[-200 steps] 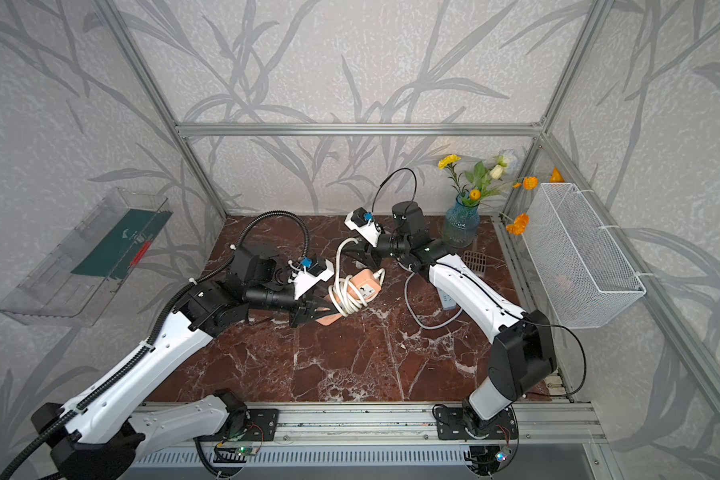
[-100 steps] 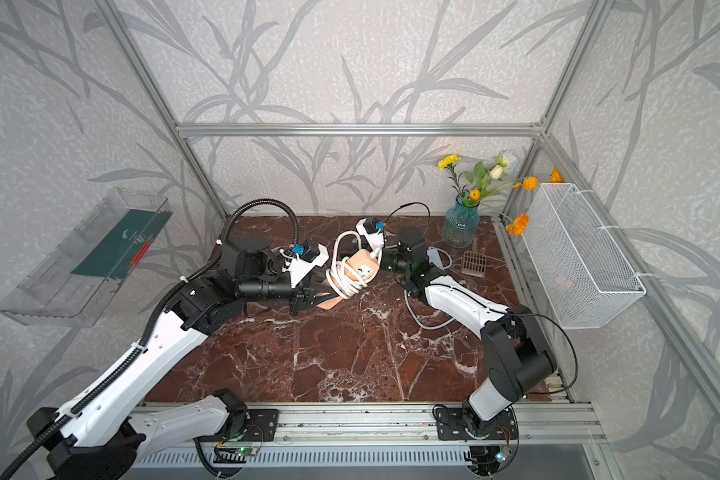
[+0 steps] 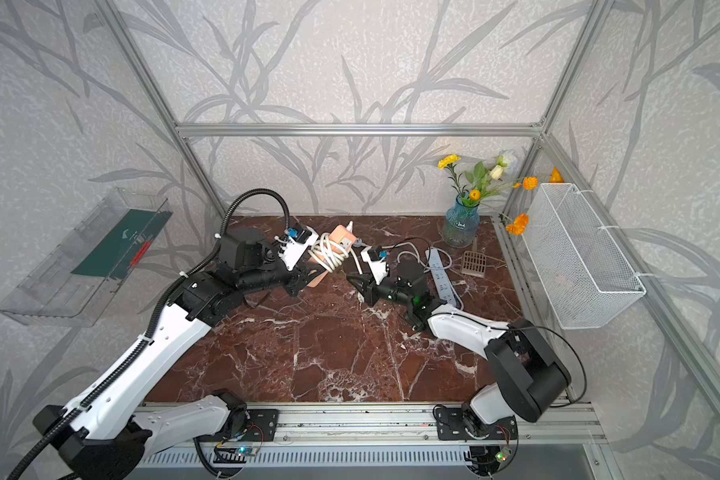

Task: Wrap the cord around the power strip
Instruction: Place the power strip at the center of the board.

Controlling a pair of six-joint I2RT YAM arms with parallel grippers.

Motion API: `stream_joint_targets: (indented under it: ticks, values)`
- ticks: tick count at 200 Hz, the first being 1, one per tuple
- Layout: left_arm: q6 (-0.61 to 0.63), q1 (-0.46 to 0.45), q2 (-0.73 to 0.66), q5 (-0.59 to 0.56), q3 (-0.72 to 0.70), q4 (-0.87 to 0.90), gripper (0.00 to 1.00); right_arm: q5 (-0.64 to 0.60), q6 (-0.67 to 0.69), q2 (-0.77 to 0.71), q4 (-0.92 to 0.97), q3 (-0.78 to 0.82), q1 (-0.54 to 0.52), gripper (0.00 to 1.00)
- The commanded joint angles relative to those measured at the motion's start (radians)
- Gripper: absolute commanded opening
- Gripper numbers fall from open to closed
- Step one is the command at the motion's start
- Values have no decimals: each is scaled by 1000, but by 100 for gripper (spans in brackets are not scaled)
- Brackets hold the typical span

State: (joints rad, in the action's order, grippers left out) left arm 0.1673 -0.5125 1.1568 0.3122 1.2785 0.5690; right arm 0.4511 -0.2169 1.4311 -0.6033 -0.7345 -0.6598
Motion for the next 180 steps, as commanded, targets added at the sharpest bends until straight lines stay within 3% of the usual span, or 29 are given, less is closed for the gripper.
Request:
stream_joint_targets:
  ticks: [1,19,35,57,81,104,124,158,180]
  values:
    - [53,13,37,-276,57,-80,0,-144,123,-89,272,-32,-77,0]
    - [0,47,58,-359,-17,-101,0,-199,247,-67,505,-155,-170,0]
    - [-84,87,63,-367,-73,-138,0,-230,325,-20,585,-233,-264,0]
    - [-73,91,86,-445,-128,-110,0,-203,334,41,567,-314,-334,0]
    - [-102,89,70,-413,-234,-83,0,-156,259,95,452,-351,-333,0]
    - [-123,83,75,-316,-301,-46,0,-98,277,138,483,-431,-331,0]
    - [-118,84,106,-144,-278,21,0,-40,358,133,608,-516,-327,4]
    - [-131,80,159,224,-267,122,0,-152,628,133,805,-587,-306,4]
    - [-144,71,160,180,-306,139,0,-142,685,179,762,-571,-273,4]
